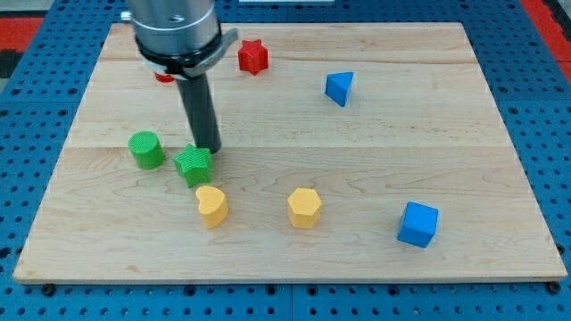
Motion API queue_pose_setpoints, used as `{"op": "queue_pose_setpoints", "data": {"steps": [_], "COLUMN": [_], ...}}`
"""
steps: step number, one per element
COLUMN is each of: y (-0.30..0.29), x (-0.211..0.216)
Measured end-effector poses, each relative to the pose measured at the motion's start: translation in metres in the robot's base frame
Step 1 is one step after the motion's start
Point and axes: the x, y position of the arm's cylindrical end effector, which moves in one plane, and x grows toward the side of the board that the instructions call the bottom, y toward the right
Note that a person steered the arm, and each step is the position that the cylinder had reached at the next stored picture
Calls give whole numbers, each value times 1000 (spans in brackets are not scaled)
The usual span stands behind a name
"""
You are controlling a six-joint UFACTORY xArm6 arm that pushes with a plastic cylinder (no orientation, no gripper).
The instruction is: Push the green circle to the left of the green star
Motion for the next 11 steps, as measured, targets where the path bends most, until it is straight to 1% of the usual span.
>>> {"op": "queue_pose_setpoints", "data": {"steps": [1,3,4,5,6,7,8,9,10,11], "y": [8,-52,-72,-71,-46,-60,-103,-128,-137,-155], "x": [8,50,64,39,9,-8,4,12,-16,-15]}}
